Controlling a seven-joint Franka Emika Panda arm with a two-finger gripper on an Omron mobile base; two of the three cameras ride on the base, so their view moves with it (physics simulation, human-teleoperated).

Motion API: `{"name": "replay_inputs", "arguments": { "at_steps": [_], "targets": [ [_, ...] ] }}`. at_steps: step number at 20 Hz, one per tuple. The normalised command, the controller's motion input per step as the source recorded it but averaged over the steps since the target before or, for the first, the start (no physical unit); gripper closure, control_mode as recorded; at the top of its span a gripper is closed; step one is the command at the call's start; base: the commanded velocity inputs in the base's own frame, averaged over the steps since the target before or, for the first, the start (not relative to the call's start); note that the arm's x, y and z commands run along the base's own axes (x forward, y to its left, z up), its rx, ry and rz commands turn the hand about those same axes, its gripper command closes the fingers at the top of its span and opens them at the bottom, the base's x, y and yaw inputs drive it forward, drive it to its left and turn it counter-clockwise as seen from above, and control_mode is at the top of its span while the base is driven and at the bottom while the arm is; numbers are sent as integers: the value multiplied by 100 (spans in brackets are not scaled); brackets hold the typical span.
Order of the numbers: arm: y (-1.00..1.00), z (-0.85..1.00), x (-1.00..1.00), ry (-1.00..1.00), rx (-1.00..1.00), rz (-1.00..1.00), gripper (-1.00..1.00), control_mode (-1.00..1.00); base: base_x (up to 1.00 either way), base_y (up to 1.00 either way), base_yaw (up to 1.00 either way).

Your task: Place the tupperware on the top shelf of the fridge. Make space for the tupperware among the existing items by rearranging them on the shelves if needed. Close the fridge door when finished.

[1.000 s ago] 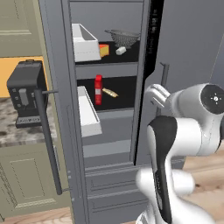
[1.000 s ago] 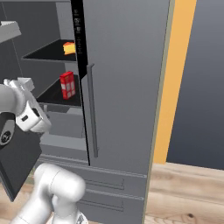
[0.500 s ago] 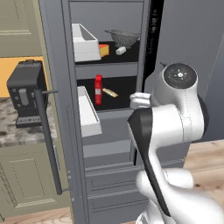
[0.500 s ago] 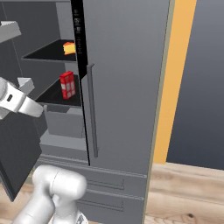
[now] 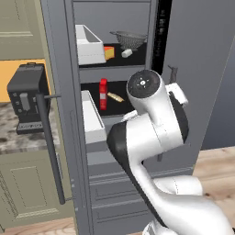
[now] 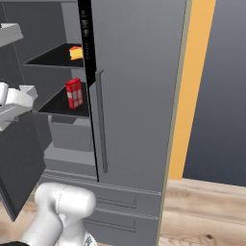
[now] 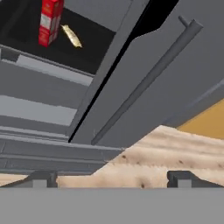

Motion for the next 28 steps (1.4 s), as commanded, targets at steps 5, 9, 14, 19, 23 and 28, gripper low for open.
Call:
{"name": "replay_inputs", "arguments": {
  "at_steps": [5,9,14,19,23,28],
  "targets": [
    [93,-59,0,0,-39,25,-100,-100,0,0,0],
    [100,-55,6,0,-37,19,-100,-100,0,0,0],
    [100,-30,9,8,-36,11,-100,-100,0,0,0],
    [100,-2,23,11,-36,0,-100,-100,0,0,0],
    [100,0,29,6,-36,0,-100,-100,0,0,0],
    [98,-22,-14,-9,-34,0,-100,-100,0,0,0]
  ]
}}
